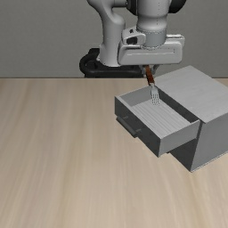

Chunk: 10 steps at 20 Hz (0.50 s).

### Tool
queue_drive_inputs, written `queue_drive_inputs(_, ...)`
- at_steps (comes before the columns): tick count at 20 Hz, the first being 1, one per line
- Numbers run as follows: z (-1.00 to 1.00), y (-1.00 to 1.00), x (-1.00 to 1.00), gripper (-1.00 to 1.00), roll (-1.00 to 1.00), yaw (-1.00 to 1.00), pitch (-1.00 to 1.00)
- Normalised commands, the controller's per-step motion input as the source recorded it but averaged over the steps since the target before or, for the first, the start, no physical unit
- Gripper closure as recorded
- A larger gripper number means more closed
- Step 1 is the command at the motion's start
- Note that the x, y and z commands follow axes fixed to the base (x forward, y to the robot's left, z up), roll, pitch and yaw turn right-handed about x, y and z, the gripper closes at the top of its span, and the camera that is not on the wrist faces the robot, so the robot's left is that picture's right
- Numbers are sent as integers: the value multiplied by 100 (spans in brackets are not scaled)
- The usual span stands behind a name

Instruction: Pick up the fork and place it in the top layer of the cabinet

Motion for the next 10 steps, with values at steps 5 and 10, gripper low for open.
queue_drive_inputs(5,0,60,40,100,0,0,0)
queue_drive_inputs(10,0,-40,40,-100,0,0,0)
